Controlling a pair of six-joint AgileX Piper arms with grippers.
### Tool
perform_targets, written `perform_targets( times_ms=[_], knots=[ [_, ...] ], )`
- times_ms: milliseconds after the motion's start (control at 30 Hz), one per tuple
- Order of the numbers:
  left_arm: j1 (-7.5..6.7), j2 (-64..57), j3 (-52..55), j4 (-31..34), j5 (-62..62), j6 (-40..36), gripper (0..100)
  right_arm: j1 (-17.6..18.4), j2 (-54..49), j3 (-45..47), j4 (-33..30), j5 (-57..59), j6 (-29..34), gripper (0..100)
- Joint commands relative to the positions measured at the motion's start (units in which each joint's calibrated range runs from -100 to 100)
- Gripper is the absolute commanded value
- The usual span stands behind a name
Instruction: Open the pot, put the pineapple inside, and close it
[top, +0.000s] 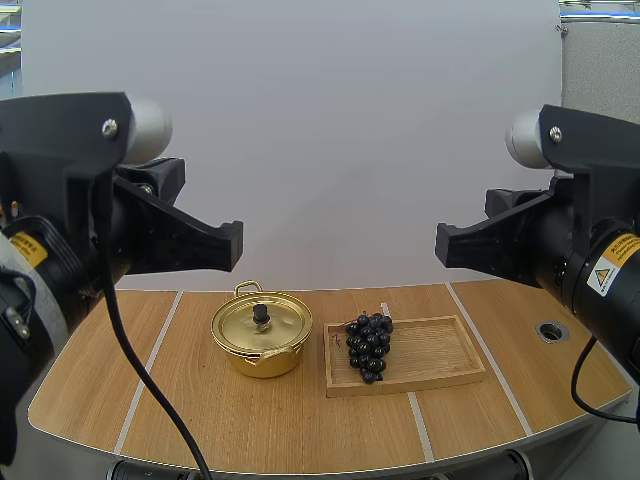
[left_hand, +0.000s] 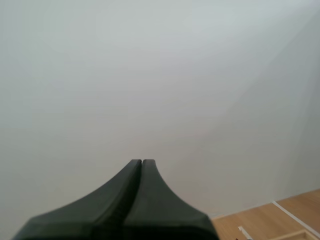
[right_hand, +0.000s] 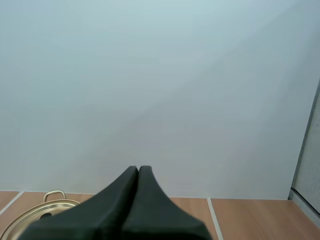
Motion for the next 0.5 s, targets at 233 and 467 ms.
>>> perform_targets(
  times_ms=[233, 467],
  knots=[
    [0.04, -7.68, 10.53, -0.07, -16.41, -3.71, 0, -2.80, -0.27, -0.01, 4.11, -3.15, -0.14, 0],
    [0.04, -7.68, 16.12, -0.30, -23.40, -4.22, 0, -3.49, -0.27, 6.41, 6.21, -22.03, -1.74, 0]
  ],
)
